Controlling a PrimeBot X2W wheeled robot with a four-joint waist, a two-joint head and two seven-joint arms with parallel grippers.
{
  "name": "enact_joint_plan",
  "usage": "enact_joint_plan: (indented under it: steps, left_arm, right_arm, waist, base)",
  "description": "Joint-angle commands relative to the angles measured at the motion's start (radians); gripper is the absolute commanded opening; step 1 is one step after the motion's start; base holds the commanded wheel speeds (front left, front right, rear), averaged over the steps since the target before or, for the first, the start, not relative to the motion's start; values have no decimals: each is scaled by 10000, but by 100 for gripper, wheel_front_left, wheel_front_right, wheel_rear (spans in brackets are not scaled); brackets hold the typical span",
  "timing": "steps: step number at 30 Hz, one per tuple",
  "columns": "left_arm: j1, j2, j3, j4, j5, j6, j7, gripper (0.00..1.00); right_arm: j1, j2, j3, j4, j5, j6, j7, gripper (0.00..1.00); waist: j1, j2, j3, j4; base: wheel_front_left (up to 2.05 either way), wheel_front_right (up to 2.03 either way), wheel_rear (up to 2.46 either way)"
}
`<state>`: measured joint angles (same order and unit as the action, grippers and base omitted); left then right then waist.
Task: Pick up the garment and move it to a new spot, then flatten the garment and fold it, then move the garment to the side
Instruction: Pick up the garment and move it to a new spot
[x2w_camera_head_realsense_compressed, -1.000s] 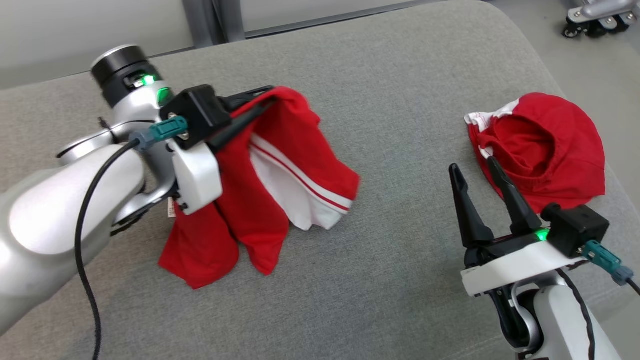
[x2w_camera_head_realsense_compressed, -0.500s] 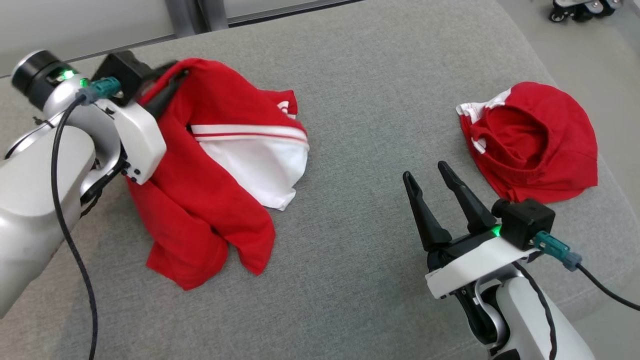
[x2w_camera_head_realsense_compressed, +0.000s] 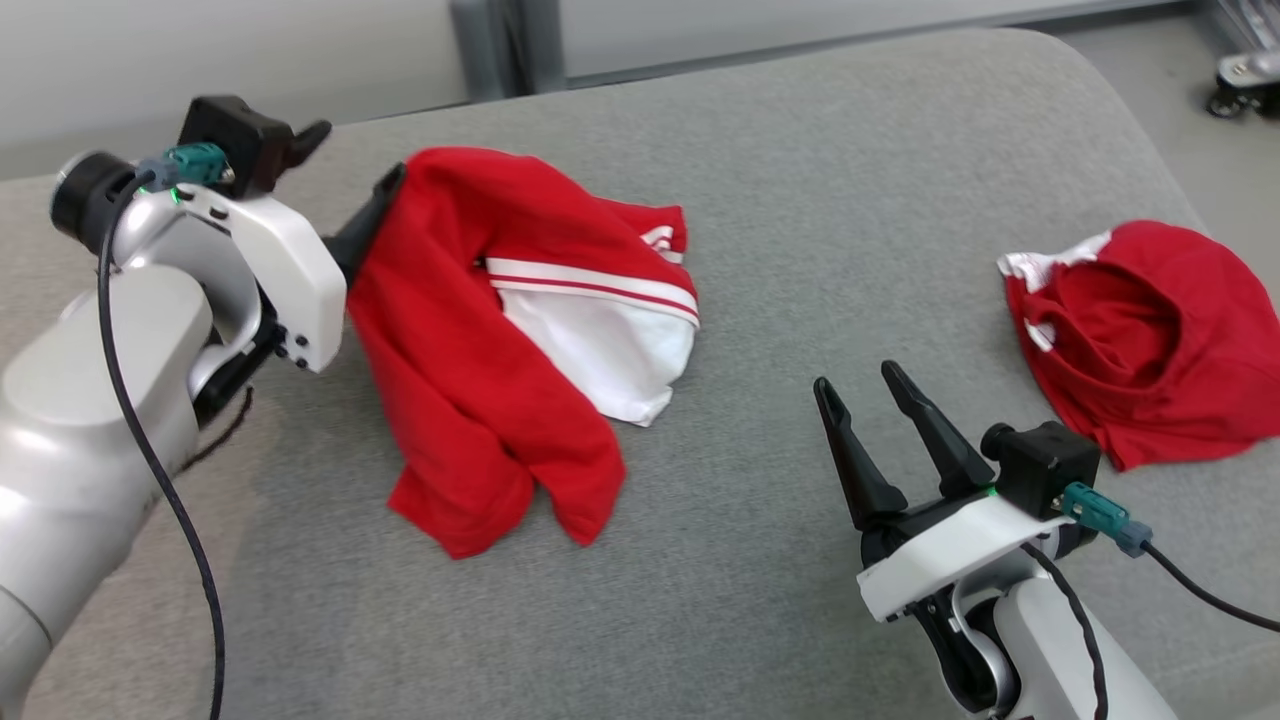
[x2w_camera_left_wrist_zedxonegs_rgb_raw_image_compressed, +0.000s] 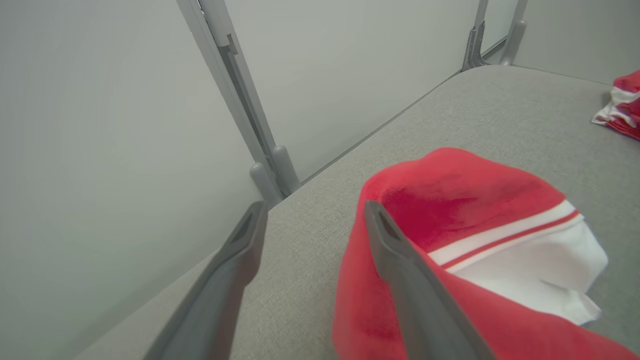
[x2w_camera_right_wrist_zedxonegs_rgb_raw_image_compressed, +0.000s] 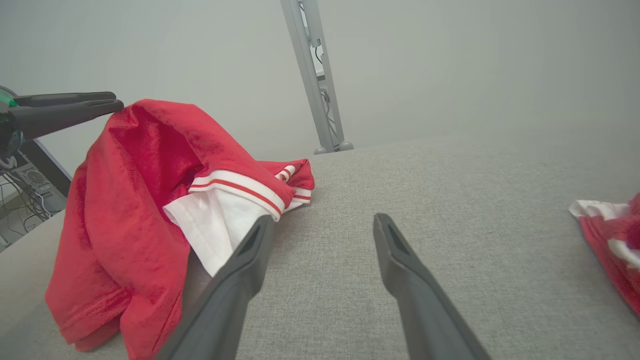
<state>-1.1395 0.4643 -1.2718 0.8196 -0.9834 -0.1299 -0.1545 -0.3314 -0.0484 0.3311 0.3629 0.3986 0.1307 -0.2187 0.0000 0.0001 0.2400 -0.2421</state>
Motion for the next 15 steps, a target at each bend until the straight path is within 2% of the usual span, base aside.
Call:
enact_joint_plan:
  steps: [1,8,12,15]
  left_arm:
    - [220,16,18,-36,-101,-1,-28,100]
    - [824,138,221,-525,-423,92,-543,100]
    - [1418,163,448,-1256,-555,543,-848,100]
    - [2051,246,813,-2214,-723,1113,-1018,100]
  right_arm:
    - [139,-49,-31,59,50,1,23,100]
    - [301,-46,-184,542,60,1,243,100]
    - [297,-48,-303,981,204,1,367,100]
    - [155,-45,-363,1411,504,1,470,100]
  waist:
    - [0,-1,-284,345]
    - [0,-1,-765,1169]
    - [0,-1,-964,1647]
    - [0,-1,-1024,1994]
  base:
    - [0,0,0]
    - [0,0,0]
    - [0,0,0]
    - [0,0,0]
